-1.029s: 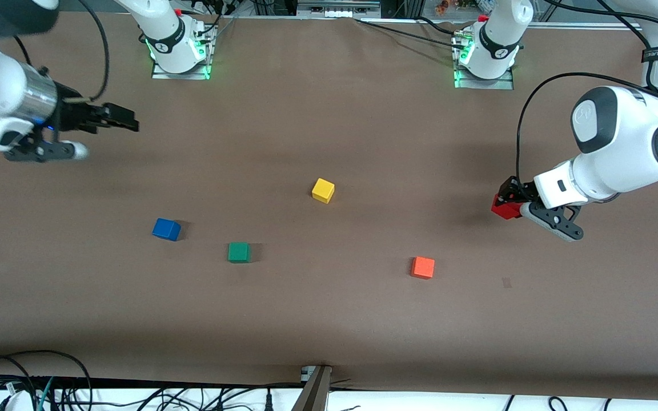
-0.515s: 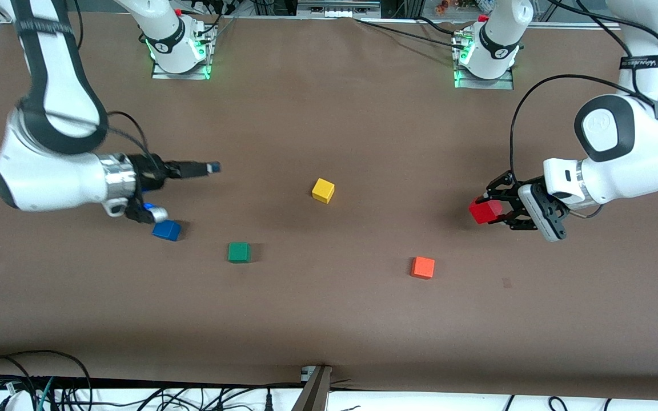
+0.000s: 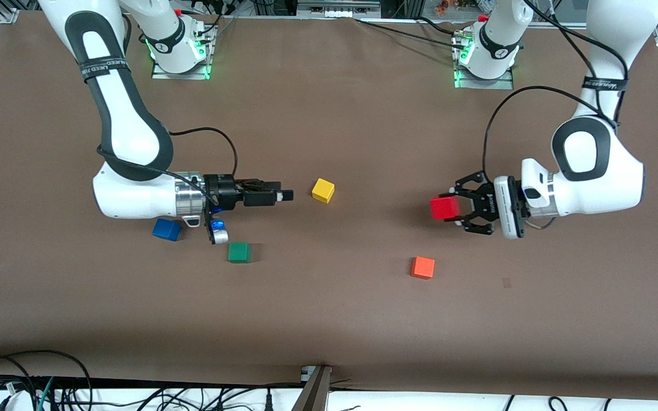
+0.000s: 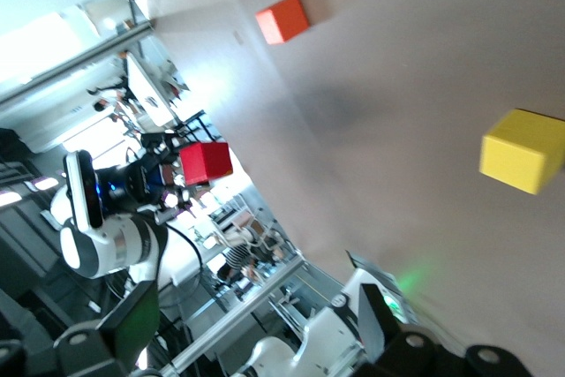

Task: Pass red block to right arm, stack on blue
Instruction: 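Lift the red cube with the left gripper while the right gripper approaches, then grasp the red cube with the right gripper, open the left gripper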

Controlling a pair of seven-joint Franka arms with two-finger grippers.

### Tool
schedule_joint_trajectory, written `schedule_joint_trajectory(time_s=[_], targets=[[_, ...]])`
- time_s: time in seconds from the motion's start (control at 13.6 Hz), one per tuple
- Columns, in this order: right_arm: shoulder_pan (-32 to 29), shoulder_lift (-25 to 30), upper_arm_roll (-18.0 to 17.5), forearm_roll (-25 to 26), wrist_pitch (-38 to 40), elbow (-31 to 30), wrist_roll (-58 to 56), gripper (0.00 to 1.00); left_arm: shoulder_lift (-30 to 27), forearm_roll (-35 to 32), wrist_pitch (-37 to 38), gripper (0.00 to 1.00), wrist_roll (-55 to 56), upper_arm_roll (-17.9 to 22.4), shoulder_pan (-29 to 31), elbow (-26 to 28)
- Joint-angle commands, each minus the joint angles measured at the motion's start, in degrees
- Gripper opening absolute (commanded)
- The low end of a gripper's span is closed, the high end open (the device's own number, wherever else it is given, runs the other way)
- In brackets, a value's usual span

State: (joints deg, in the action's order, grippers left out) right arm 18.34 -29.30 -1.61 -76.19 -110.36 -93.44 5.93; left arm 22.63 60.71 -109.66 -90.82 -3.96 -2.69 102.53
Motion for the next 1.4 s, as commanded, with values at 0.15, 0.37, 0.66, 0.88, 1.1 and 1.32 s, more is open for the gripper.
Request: schedule_joint_trajectory(time_s=[0.15, 0.37, 0.66, 0.88, 1.1, 1.32], targets=[[4.0, -2.1, 0.2, -9.3, -7.1, 1.1, -7.8, 1.0, 5.5, 17.2, 5.8, 0.0, -10.4, -6.4, 0.0, -5.9], [7.2, -3.0, 0.3, -20.6, -9.4, 1.1, -14.2, 1.0, 6.5, 27.9, 5.0, 0.0, -10.5, -9.1, -2.0, -6.4], [7.3, -2.3, 0.3, -22.6, -8.5, 1.1, -16.3, 1.0, 6.6, 30.5, 1.8, 0.0, -10.7, -9.2, -4.3, -6.6], [7.1, -1.8, 0.4, -25.7, -7.8, 1.1, -16.0, 1.0, 6.9, 30.6, 0.9, 0.0, -10.6, -9.2, -4.5, -6.6], [7.9, -2.0, 0.3, -31.6, -7.8, 1.1, -16.0, 1.0, 7.1, 31.3, 0.4, 0.0, -10.4, -9.2, -5.0, -6.6], [9.3, -2.5, 0.3, -31.7, -8.5, 1.1, -16.2, 1.0, 7.1, 32.3, -1.9, 0.0, -10.4, -9.2, -6.0, -6.6]])
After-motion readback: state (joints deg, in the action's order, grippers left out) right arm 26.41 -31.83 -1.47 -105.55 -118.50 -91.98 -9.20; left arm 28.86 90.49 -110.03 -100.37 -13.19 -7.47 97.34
